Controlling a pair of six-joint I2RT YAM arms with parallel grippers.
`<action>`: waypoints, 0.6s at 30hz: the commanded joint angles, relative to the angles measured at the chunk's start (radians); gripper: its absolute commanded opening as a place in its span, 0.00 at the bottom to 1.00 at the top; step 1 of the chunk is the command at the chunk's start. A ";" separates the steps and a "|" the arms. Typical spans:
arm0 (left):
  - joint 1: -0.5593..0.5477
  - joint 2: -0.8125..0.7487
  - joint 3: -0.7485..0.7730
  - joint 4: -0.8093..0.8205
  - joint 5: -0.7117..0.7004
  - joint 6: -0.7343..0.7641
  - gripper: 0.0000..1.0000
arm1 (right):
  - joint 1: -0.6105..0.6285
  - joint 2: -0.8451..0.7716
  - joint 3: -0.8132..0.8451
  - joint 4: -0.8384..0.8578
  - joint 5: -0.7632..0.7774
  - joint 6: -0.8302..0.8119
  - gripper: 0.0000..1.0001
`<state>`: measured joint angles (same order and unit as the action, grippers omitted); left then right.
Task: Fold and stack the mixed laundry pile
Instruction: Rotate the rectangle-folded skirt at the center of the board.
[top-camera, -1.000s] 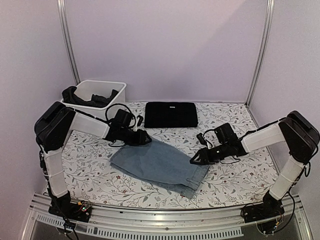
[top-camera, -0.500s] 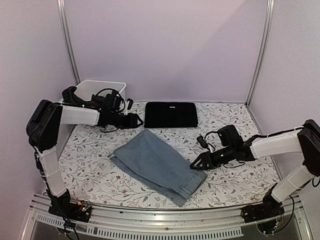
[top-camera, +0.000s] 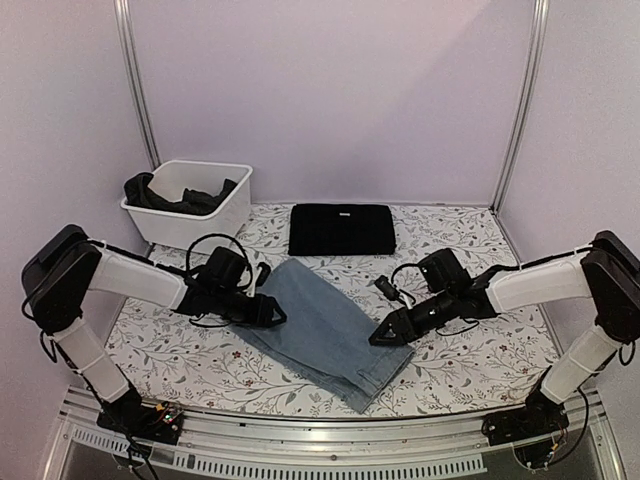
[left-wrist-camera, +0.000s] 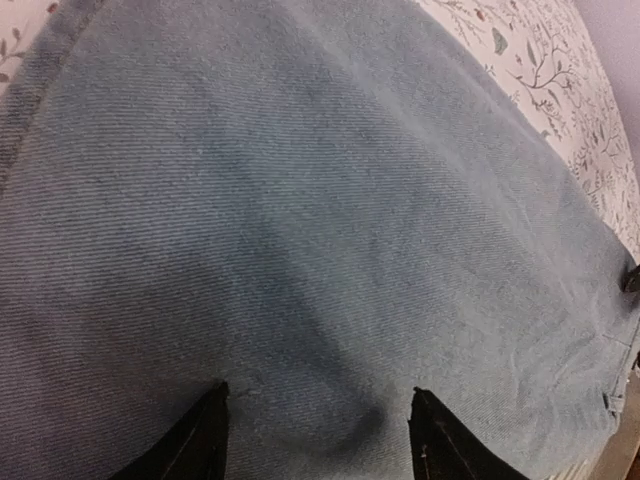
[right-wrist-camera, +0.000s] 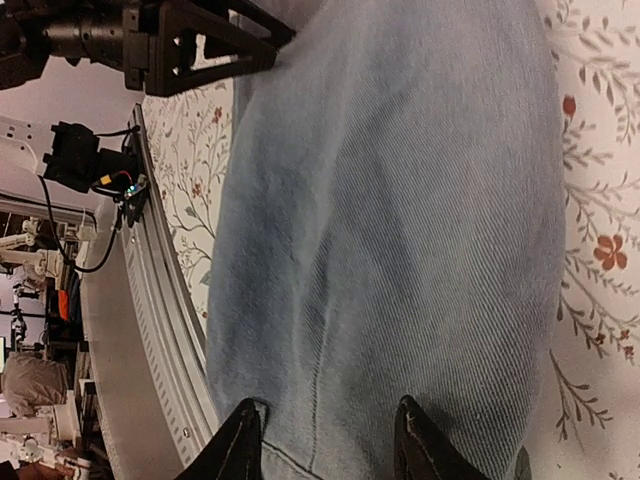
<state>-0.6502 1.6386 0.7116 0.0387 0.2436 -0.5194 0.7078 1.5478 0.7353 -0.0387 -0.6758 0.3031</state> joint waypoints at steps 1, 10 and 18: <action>0.059 0.095 0.016 0.065 -0.018 -0.020 0.61 | 0.031 0.113 -0.085 0.117 -0.052 0.045 0.44; 0.189 0.315 0.285 -0.070 -0.022 0.104 0.57 | 0.278 0.285 -0.042 0.347 -0.079 0.288 0.46; 0.052 -0.038 0.230 -0.084 -0.145 0.211 0.71 | 0.239 0.083 0.113 0.126 -0.094 0.227 0.55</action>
<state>-0.4946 1.8008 0.9710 -0.0013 0.2096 -0.3969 0.9798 1.7546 0.7444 0.2520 -0.7589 0.5732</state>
